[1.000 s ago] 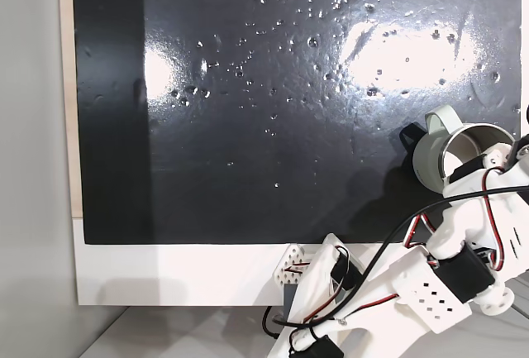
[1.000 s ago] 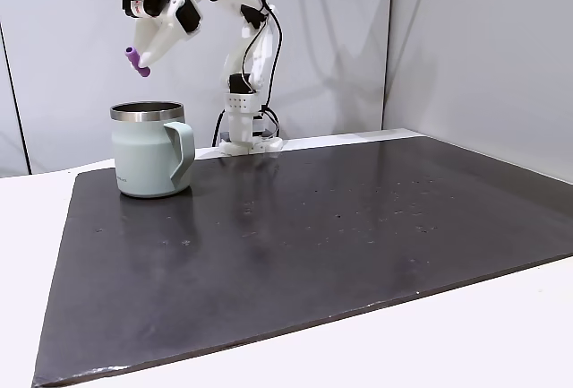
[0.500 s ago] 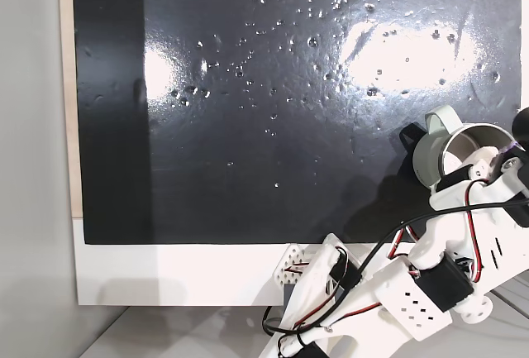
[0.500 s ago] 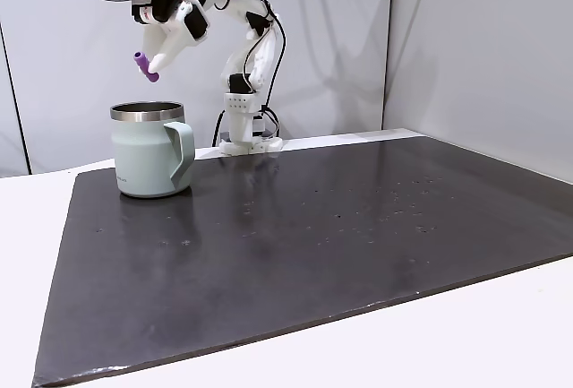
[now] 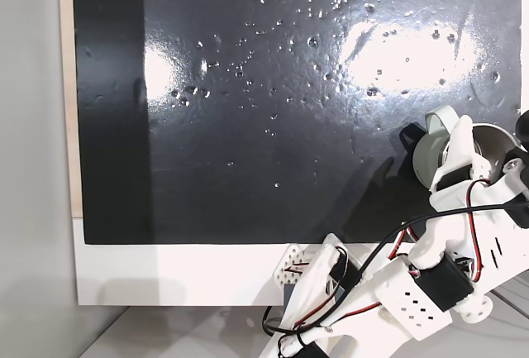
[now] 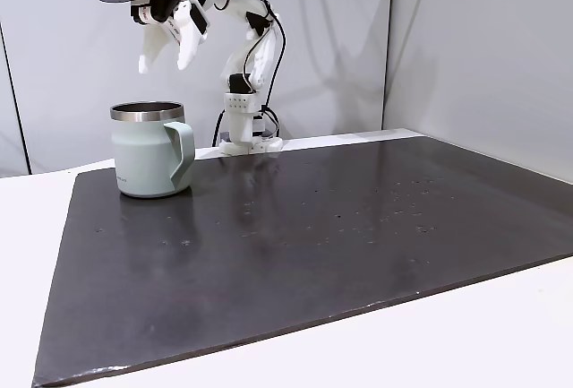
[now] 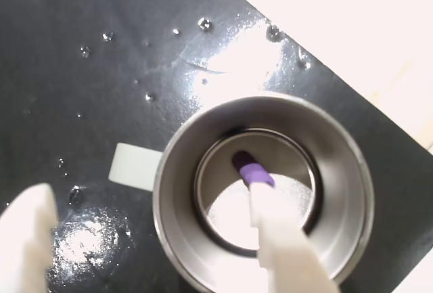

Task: Grasp a pengrip and put it in the cup.

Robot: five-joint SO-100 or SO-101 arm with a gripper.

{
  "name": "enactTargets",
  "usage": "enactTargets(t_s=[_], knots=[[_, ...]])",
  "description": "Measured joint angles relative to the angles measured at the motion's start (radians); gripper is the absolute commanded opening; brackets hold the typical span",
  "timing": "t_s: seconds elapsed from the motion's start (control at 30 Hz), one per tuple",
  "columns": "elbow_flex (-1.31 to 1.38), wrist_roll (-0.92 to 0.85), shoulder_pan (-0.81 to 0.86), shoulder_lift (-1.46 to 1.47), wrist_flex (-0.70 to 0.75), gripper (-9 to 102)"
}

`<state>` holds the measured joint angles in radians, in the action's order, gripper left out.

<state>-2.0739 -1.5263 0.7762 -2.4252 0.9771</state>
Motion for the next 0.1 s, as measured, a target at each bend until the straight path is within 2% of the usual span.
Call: enactTargets(t_s=[0.1], knots=[[0.000, 0.003, 0.000, 0.009, 0.000, 34]])
